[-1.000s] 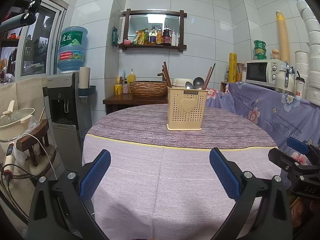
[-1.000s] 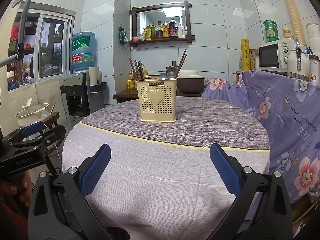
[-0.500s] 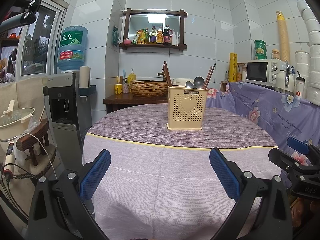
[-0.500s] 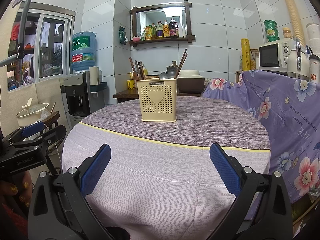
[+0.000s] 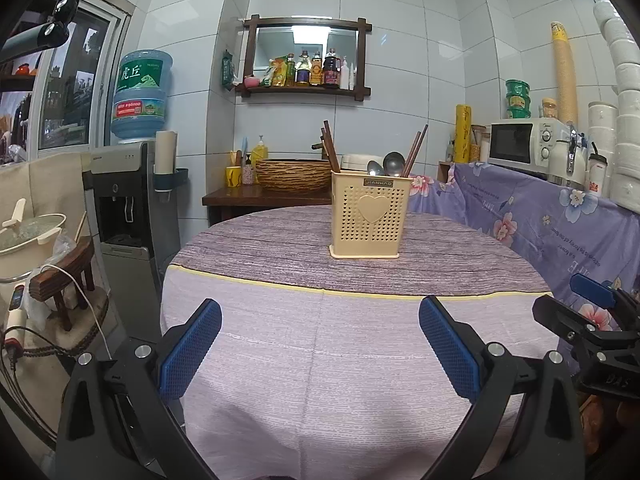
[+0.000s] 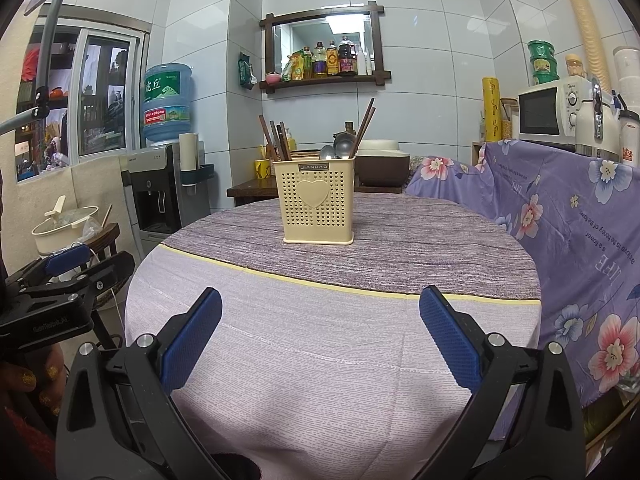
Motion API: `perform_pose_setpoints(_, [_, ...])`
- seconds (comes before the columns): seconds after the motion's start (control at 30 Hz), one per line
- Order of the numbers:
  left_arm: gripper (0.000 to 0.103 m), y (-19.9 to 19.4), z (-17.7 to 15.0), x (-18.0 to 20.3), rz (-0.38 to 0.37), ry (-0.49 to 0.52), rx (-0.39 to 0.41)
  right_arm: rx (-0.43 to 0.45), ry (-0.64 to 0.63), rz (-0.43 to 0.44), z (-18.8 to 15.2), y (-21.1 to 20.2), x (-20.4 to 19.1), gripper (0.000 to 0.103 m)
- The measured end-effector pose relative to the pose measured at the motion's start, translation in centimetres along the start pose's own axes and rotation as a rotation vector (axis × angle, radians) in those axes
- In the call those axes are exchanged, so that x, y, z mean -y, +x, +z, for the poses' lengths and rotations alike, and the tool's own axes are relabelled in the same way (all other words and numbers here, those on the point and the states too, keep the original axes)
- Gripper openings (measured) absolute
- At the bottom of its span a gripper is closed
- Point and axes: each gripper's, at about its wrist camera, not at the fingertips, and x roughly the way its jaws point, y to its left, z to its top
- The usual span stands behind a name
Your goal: Organize utensils
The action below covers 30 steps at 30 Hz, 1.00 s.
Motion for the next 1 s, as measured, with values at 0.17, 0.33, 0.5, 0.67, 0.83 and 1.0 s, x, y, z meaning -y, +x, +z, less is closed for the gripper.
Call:
perform_pose_setpoints(0.17, [0.098,-0.07,0.08,0.11,0.012,0.002,0.002,0.0,0.0,0.001,-0.05,-0.05,-0.09,0.097])
perform_pose_setpoints(0.33, [0.098,-0.13,0.12,0.18,0.013,0.004,0.004,0.0,0.0,0.0,-0.01,-0.02,-0.07,0.097])
perform_pose_setpoints(0.5, [0.098,-0.12,0.11,0.17,0.013,0.004,0.004,-0.001,0.0,0.0,0.03,0.01,0.0,0.097])
perform_pose_setpoints(0.67, [0.098,-0.14,0.12,0.19,0.017,0.005,0.004,-0.001,0.0,0.0,-0.02,-0.03,-0.1,0.097])
perform_pose_setpoints(0.83, [0.098,-0.11,0.17,0.14,0.014,0.005,0.005,-0.001,0.0,0.001,-0.06,-0.06,-0.16,0.097])
perform_pose_setpoints(1.0, [0.098,-0.12,0.19,0.0,0.016,0.003,0.004,0.0,0.0,0.0,-0.05,-0.05,-0.19,0.097])
